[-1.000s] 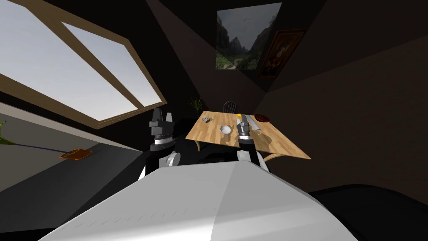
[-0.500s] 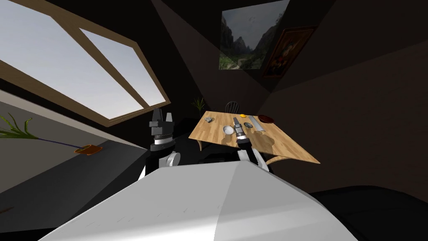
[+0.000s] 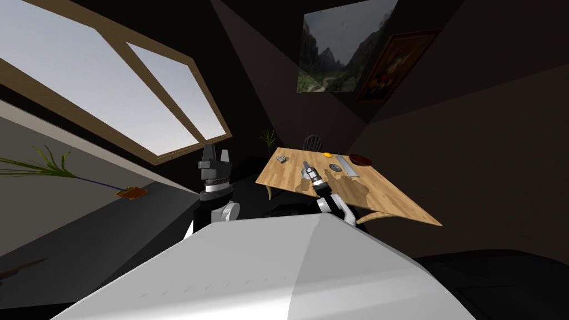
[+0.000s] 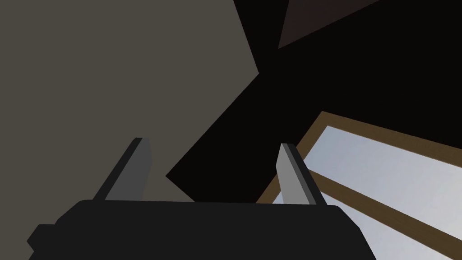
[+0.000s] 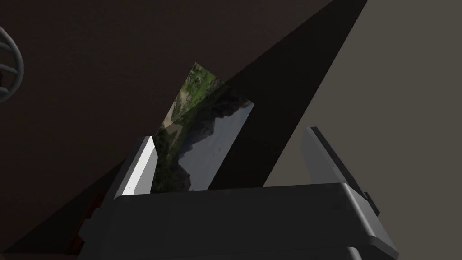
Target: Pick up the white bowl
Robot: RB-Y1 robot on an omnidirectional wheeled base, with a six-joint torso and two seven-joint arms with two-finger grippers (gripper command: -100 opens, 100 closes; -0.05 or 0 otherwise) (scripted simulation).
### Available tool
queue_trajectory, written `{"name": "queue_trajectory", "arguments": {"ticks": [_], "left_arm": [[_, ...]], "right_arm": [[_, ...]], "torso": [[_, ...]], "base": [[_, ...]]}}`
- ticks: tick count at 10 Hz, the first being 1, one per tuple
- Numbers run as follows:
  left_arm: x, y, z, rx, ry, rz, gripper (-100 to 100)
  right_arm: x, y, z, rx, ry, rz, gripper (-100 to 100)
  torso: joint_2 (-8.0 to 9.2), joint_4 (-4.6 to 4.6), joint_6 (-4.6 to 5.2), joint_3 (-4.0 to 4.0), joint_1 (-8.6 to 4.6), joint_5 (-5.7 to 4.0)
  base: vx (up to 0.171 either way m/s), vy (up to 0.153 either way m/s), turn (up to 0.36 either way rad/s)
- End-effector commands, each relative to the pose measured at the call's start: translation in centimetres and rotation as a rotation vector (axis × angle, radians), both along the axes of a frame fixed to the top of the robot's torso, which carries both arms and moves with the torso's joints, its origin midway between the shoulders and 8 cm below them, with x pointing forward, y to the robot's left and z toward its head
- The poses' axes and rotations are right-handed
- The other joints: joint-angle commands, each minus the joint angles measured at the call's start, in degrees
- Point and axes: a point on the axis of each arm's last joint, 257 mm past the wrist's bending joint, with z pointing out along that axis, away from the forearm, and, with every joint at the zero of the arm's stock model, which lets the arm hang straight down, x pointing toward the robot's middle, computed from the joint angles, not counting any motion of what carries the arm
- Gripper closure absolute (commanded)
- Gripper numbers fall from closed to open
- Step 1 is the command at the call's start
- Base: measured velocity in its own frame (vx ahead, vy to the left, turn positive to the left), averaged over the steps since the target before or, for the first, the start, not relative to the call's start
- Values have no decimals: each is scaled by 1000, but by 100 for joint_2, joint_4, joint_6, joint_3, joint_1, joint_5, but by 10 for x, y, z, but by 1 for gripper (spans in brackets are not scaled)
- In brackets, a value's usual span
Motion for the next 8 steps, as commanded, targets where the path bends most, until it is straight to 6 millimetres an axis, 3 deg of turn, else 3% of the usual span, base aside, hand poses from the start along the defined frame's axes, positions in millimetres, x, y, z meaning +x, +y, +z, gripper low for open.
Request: {"name": "queue_trajectory", "arguments": {"ticks": [1, 2, 3, 6, 8], "left_arm": [[0, 0, 0, 0, 0, 0, 0], [0, 0, 0, 0, 0, 0, 0], [0, 0, 0, 0, 0, 0, 0], [0, 0, 0, 0, 0, 0, 0], [0, 0, 0, 0, 0, 0, 0]], "right_arm": [[6, -1, -20, -134, 29, -2, -100], [11, -3, -35, -221, 47, -2, -100], [11, -4, -36, -232, 49, -1, -100], [22, -21, -80, -507, 97, -2, -100], [25, -33, -99, -616, 119, -3, -100]], "torso": [[0, 0, 0, 0, 0, 0], [-2, 0, 0, -1, 4, 1], [0, 0, 0, 0, 8, 2], [-5, 0, -1, -2, 9, 2], [-3, -1, 3, -2, 4, 2]], "base": [[18, 76, 109], [11, 86, 90], [0, 72, 41], [24, 87, 125], [16, 62, 59]]}}
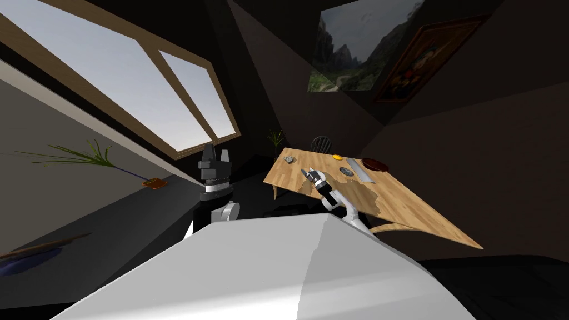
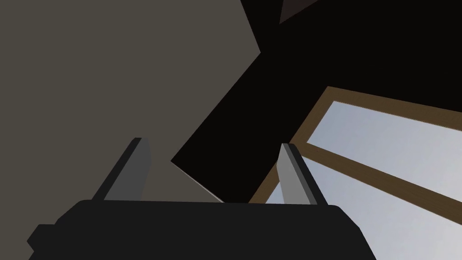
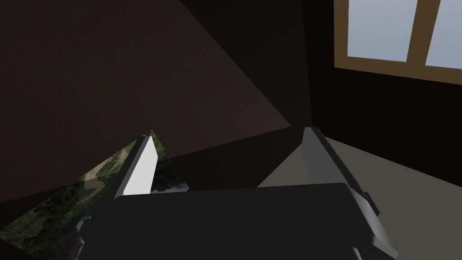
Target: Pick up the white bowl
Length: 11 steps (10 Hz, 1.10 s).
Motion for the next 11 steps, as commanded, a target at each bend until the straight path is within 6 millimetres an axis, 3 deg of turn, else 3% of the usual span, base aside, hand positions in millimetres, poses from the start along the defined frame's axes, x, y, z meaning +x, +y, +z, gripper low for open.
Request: {"name": "queue_trajectory", "arguments": {"ticks": [1, 3, 4, 6, 7, 10, 11], "left_arm": [[0, 0, 0, 0, 0, 0, 0], [0, 0, 0, 0, 0, 0, 0], [0, 0, 0, 0, 0, 0, 0], [0, 0, 0, 0, 0, 0, 0], [0, 0, 0, 0, 0, 0, 0], [0, 0, 0, 0, 0, 0, 0], [0, 0, 0, 0, 0, 0, 0]], "right_arm": [[0, -8, -13, -53, 13, -2, -100], [1, -32, -45, -237, 54, -5, -100], [1, -34, -45, -246, 55, -3, -100], [-2, -66, -76, -427, 103, -3, -100], [-2, -68, -76, -431, 103, -3, -100], [-17, -123, -116, -682, 185, 6, -100], [-18, -128, -118, -689, 193, 3, -100]], "torso": [[0, 0, 0, 0, 0, 0], [2, 0, 1, 1, -8, -2], [0, 0, 0, 0, -3, 0], [3, 0, 2, 2, -8, -2], [0, 1, -1, 0, -5, -1], [7, 2, 1, 4, -9, -1], [9, 2, 2, 5, -10, -2]], "base": [[13, 37, 44], [18, 51, 131], [14, 43, 59], [17, 48, 159], [16, 33, 59], [3, 38, 182], [3, 18, 52]]}}
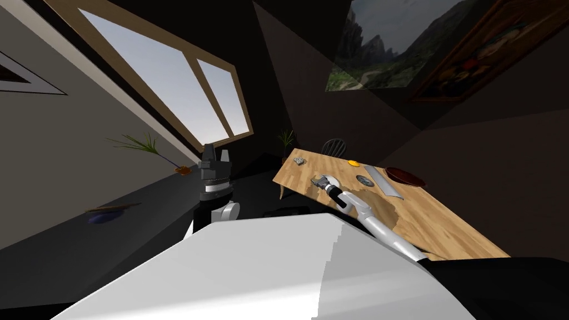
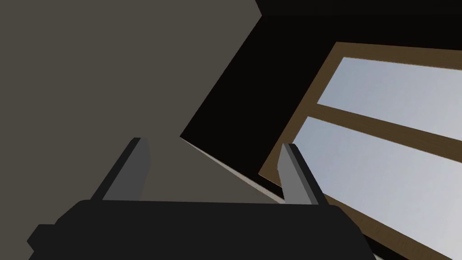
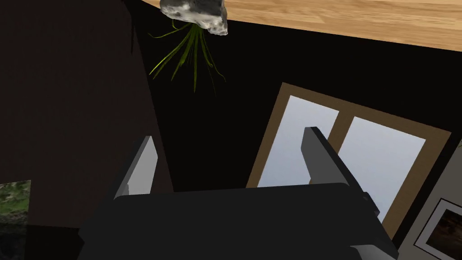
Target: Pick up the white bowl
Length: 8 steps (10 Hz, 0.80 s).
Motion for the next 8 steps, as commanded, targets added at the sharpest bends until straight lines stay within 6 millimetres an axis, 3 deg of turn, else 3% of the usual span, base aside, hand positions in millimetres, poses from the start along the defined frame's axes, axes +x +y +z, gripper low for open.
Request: {"name": "queue_trajectory", "arguments": {"ticks": [1, 4, 5, 8], "left_arm": [[0, 0, 0, 0, 0, 0, 0], [0, 0, 0, 0, 0, 0, 0], [0, 0, 0, 0, 0, 0, 0], [0, 0, 0, 0, 0, 0, 0]], "right_arm": [[-7, -25, -16, -95, 39, 2, -100], [-29, -69, -39, -240, 113, 4, -100], [-31, -71, -41, -242, 118, 0, -100], [-73, -136, -69, -431, 239, 7, -100]], "torso": [[0, 0, 0, 0, 0, 0], [3, 0, 0, 1, -3, -2], [4, 1, -3, 2, -5, -1], [5, 1, -4, 3, -8, -2]], "base": [[-1, 15, 93], [-5, 13, 161], [-6, 0, 70], [-12, 1, 209]]}}
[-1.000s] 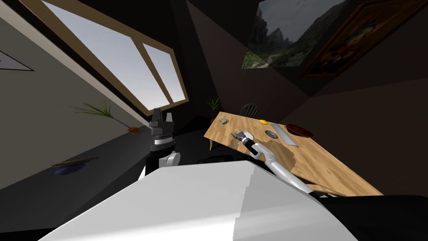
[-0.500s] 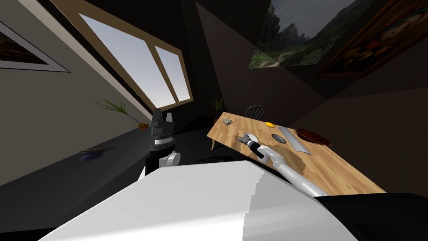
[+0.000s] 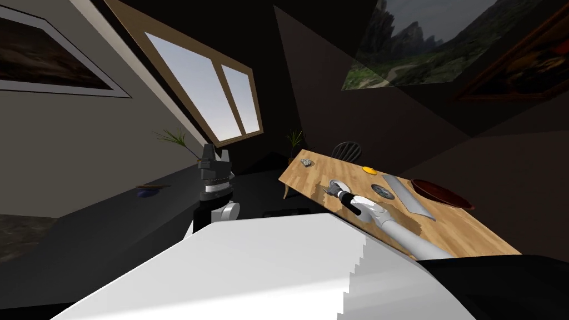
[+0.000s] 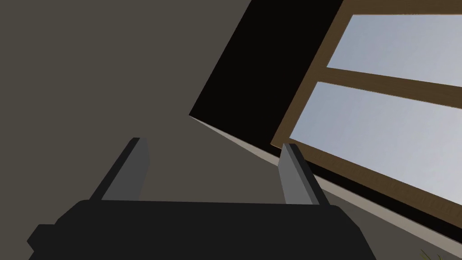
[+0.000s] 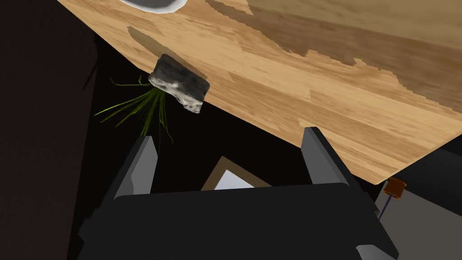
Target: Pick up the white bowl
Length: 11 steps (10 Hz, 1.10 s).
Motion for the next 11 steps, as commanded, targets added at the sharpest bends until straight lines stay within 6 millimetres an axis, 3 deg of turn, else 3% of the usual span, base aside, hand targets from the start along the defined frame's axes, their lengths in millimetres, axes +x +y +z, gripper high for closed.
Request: {"name": "queue_trajectory", "arguments": {"ticks": [1, 3, 4, 6, 7, 10, 11], "left_arm": [[0, 0, 0, 0, 0, 0, 0], [0, 0, 0, 0, 0, 0, 0], [0, 0, 0, 0, 0, 0, 0], [0, 0, 0, 0, 0, 0, 0], [0, 0, 0, 0, 0, 0, 0], [0, 0, 0, 0, 0, 0, 0], [0, 0, 0, 0, 0, 0, 0]], "right_arm": [[-12, -17, -7, -39, 26, -3, -100], [-44, -56, -20, -146, 107, 1, -100], [-44, -56, -20, -146, 107, 1, -100], [-77, -90, -30, -239, 186, 8, -100], [-77, -90, -30, -239, 186, 8, -100], [-123, -131, -40, -347, 295, 25, -100], [-122, -130, -40, -346, 294, 26, -100]], "torso": [[0, 0, 0, 0, 0, 0], [0, 0, 1, 0, 0, -1], [1, 0, 1, 0, -3, -1], [-2, 0, 1, -1, -2, -3], [0, 0, 3, 0, -4, -1], [-2, 0, 1, -1, -5, -2], [-2, 0, 2, -1, -5, -1]], "base": [[-11, -8, 59], [-12, -6, 191], [-11, -12, 63], [-10, -9, 164], [-9, -13, 65], [-8, -14, 177], [-1, -18, 29]]}}
